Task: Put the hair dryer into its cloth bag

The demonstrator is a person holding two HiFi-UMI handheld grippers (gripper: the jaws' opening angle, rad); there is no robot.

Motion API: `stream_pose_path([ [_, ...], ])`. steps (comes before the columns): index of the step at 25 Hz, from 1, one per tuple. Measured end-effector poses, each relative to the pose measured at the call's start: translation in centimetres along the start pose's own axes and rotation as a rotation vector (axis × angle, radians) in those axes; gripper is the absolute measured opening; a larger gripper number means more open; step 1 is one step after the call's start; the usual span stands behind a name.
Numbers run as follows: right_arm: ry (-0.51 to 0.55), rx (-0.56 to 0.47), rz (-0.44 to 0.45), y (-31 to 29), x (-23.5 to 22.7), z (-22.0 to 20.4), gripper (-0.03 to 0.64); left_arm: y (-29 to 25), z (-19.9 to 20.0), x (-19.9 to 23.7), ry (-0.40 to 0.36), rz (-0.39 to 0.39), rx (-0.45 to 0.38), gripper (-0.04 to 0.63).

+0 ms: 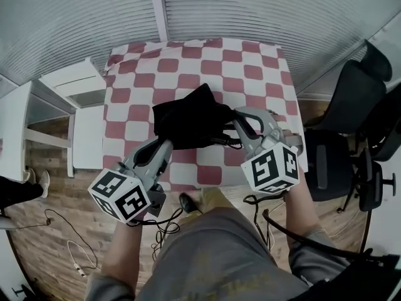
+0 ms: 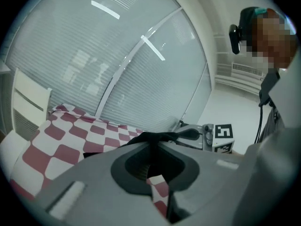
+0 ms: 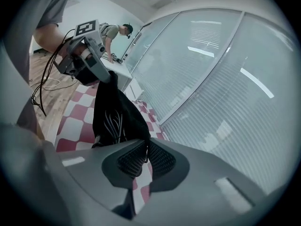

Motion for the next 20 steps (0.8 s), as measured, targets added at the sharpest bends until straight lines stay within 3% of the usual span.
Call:
stream_pose_path([
  [6,-0.052,-0.045,-0.008,1.1,-3.0,1.7,0.040,-0.5,5.2,0.2,0.050,-0.039,-0.072,0.012],
  [10,-0.091,-0.080,-0.025,1.9,-4.8,2.6,0.040,-1.2,8.0,-0.4,0.001,-0.041,-0.102,0.012],
  [15,-0.126,-0.076,-0.080,0.3,-6.9,1.6,0.040,-4.0,9.9,0.3,-0.077,-0.028,-0.077,0.012],
  [20,-0.103,-0.117,-0.145,0.1,-6.5,1.6,0.040,-4.1,10.0,0.8,-0.062,-0.019,-0.086,0.012],
])
Point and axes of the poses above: the fingertips, and each gripper's own axes: y backward along the fingers, x to its left, z out of its top, the point moved 3 cm from there along y, backward along the fingers
